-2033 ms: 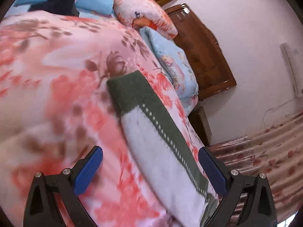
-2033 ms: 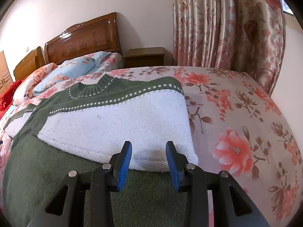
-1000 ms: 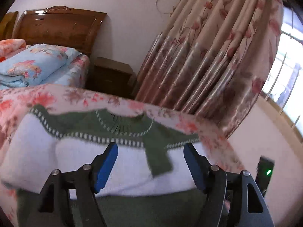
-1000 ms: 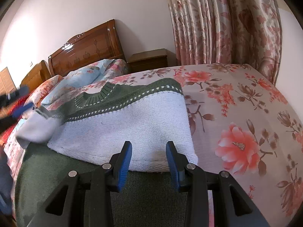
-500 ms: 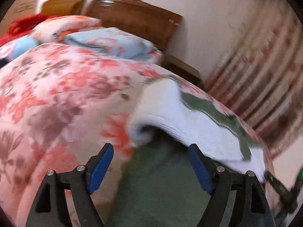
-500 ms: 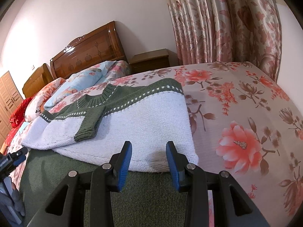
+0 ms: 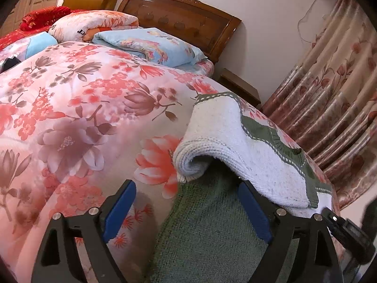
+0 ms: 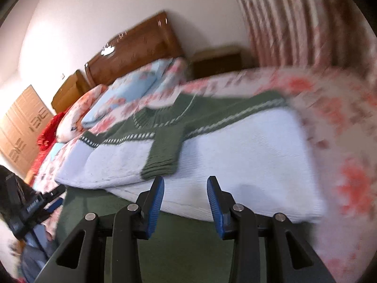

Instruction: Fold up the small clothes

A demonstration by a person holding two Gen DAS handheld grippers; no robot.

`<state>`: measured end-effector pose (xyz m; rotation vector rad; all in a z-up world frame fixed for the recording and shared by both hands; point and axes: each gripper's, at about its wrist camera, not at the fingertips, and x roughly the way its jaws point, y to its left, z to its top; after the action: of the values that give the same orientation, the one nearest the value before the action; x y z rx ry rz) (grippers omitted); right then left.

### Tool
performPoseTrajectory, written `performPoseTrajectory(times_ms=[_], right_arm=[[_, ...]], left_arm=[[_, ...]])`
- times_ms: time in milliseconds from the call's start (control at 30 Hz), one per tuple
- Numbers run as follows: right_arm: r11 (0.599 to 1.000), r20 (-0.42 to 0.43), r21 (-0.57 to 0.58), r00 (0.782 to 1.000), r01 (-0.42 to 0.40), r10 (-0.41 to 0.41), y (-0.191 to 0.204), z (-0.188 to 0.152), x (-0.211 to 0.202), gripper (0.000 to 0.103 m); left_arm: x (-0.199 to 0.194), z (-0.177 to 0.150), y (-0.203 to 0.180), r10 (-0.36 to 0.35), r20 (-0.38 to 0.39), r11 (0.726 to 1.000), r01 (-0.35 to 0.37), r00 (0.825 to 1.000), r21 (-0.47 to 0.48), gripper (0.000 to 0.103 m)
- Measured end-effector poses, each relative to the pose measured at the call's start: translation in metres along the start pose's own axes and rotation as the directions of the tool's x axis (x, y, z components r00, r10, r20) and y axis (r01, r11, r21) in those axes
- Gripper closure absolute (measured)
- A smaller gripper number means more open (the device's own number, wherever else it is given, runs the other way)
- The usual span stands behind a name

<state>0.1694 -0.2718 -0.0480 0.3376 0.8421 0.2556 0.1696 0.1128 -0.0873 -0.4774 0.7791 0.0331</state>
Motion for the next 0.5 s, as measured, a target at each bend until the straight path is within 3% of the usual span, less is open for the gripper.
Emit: performPoseTrajectory(times_ms=[267,333,400,500], right_arm=[[0.998,-0.02,-0.048,0.999,-0.038,0.037,0.029,0.01,0.044,0.063],[0.997,-0.006,-0.061,0.999,-0.051,0.051,0.03,0.007,0.047,0.083],[0.994,0.011,-0.05,0.995,-0.096,0.096,0.027,0.005,0.046,0.091],[0.991,0.076,-0.063,0.989,-0.121,0.126,0.029,0.003,0.036,0.092]], left_arm=[[0.001,-0.001,-0.009,0.015,0.003,0.999,-0.015,1.0,0.051,0.0],[0.001,-0.002,-0.009,0.016,0.006,0.998,-0.017,1.0,0.053,0.0],[0.0,-0.001,-0.008,0.017,0.01,0.999,-0.017,1.0,0.049,0.0],[0.0,-0.001,-0.008,0.015,0.014,0.999,-0.016,1.0,0.048,0.0]])
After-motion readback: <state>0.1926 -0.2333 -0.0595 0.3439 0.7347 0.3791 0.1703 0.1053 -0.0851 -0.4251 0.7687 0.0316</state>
